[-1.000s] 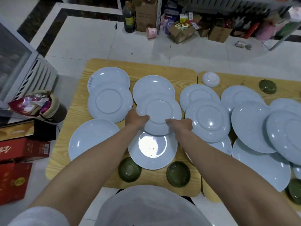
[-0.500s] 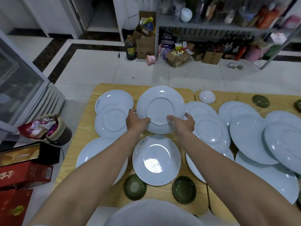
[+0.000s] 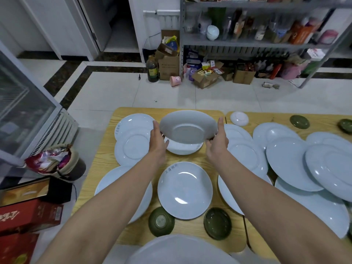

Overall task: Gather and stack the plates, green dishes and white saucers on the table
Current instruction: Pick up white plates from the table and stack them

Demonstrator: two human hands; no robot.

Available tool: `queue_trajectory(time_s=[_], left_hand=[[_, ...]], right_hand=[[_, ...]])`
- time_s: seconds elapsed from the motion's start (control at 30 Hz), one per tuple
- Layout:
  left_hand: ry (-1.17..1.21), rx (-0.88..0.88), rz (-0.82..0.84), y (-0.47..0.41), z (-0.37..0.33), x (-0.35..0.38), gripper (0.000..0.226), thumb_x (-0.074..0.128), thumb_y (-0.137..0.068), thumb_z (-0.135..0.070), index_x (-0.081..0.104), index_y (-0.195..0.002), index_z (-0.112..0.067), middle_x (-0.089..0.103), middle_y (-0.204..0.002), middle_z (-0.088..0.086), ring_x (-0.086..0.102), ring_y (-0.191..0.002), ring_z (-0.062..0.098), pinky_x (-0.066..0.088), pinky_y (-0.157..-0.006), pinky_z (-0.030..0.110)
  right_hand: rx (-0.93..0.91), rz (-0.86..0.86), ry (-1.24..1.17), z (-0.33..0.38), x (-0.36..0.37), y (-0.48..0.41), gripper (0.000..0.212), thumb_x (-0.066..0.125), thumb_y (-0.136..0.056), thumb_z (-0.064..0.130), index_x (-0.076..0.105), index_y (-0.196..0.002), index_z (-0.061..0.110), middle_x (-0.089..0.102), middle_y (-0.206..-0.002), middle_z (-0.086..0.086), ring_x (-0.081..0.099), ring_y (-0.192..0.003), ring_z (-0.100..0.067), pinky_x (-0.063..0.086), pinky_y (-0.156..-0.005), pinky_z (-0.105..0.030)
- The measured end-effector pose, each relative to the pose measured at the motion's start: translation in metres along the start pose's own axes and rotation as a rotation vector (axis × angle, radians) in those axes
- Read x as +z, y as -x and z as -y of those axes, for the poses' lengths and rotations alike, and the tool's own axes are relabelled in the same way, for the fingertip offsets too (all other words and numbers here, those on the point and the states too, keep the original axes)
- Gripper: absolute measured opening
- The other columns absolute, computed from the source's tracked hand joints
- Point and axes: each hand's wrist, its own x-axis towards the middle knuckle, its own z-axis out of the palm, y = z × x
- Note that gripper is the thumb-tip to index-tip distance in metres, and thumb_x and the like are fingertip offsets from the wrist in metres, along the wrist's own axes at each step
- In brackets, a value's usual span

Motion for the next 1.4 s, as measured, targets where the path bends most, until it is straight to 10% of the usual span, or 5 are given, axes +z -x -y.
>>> queue_trajectory(time_s=[0.27, 0.47, 0.7, 1.07, 1.4], left_hand=[[-0.175, 0.020, 0.067, 0.002, 0.005, -0.015, 0.037, 0.039, -0.104, -0.006, 0.048, -0.140, -0.008, 0.057, -0.132, 0.006, 0.055, -0.121, 0.024, 0.052, -0.098, 0.038], [-0.396, 0.110, 0.117, -0.001, 0.011, -0.027, 0.051, 0.037, -0.099, 0.006, 0.052, -0.142, -0.018, 0.059, -0.135, 0.007, 0.052, -0.128, 0.027, 0.044, -0.109, 0.049], [-0.406, 0.083, 0.071, -0.015, 0.008, -0.031, 0.051, 0.054, -0.101, -0.017, 0.040, -0.150, -0.018, 0.057, -0.137, 0.004, 0.064, -0.106, 0.018, 0.057, -0.086, 0.030], [-1.078, 0.156, -0.026, -0.036, 0.040, -0.038, 0.057, 0.059, -0.096, -0.024, 0.040, -0.150, -0.020, 0.058, -0.135, 0.009, 0.052, -0.126, 0.030, 0.043, -0.092, 0.033], [-1.731, 0.181, 0.054, -0.044, 0.067, -0.020, 0.061, 0.039, -0.100, -0.050, 0.024, -0.154, -0.026, 0.020, -0.158, 0.013, 0.025, -0.141, 0.032, 0.034, -0.107, 0.046]], right_hand=[[0.015, 0.006, 0.148, -0.010, -0.019, -0.006, 0.030, 0.050, -0.099, 0.000, 0.057, -0.127, -0.008, 0.067, -0.113, -0.010, 0.065, -0.103, -0.027, 0.053, -0.094, -0.036], [0.014, 0.184, 0.510, -0.003, -0.049, -0.009, 0.031, 0.059, -0.094, -0.004, 0.062, -0.122, 0.007, 0.070, -0.104, -0.009, 0.072, -0.086, -0.024, 0.060, -0.059, -0.034], [0.007, 0.154, 0.393, 0.016, -0.060, -0.013, 0.035, 0.060, -0.088, -0.014, 0.060, -0.119, 0.001, 0.071, -0.101, -0.015, 0.075, -0.076, -0.030, 0.060, -0.055, -0.035], [-0.052, 0.034, 0.195, 0.025, -0.051, -0.029, 0.050, 0.059, -0.089, -0.014, 0.055, -0.136, 0.003, 0.070, -0.109, -0.010, 0.071, -0.098, -0.036, 0.061, -0.079, -0.051], [-0.003, -0.009, 0.150, 0.021, -0.051, -0.048, 0.048, 0.059, -0.089, -0.013, 0.057, -0.134, 0.004, 0.071, -0.109, -0.011, 0.074, -0.088, -0.030, 0.062, -0.069, -0.041]])
